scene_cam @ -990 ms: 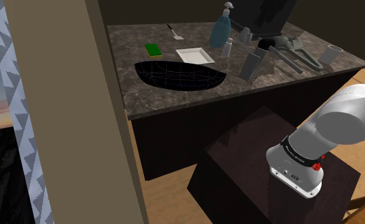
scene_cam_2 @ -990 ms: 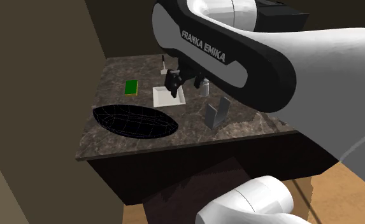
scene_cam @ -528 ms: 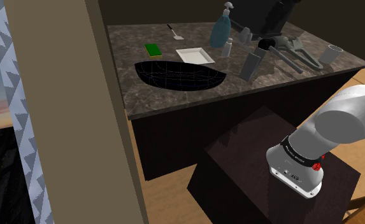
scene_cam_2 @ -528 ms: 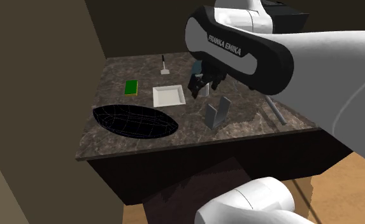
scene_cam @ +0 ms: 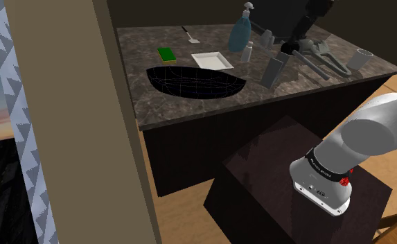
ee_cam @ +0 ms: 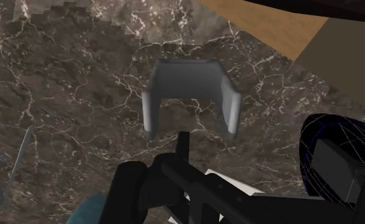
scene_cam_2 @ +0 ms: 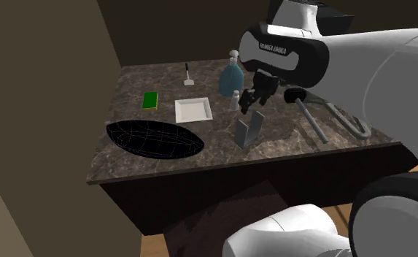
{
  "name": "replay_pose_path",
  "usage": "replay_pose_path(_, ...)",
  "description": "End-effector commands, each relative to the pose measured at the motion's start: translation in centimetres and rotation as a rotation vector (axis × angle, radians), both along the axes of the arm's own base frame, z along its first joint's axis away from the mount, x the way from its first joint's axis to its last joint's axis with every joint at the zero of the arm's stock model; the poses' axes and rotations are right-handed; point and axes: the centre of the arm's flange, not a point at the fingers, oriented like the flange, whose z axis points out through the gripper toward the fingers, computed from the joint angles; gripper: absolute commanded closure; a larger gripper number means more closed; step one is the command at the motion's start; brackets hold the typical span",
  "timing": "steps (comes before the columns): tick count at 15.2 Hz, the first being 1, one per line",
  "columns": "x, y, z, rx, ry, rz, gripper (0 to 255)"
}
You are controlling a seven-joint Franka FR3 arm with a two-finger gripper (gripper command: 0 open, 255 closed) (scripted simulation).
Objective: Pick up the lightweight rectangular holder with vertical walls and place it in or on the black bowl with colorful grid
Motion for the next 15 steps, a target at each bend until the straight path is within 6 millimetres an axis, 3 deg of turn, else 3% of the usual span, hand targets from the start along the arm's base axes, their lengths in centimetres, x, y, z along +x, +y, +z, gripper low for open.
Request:
replay_pose_path(1, 0.2, -2.3, -1.6, 0.001, 0.001, 0.005, 0)
replay_pose_path(7, 1.1, -8.7, -5.2, 0.006, 0.005, 0.014, 0)
replay_pose_path(15, 1.7, -8.3, -9.1, 0.006, 0.005, 0.014, 0)
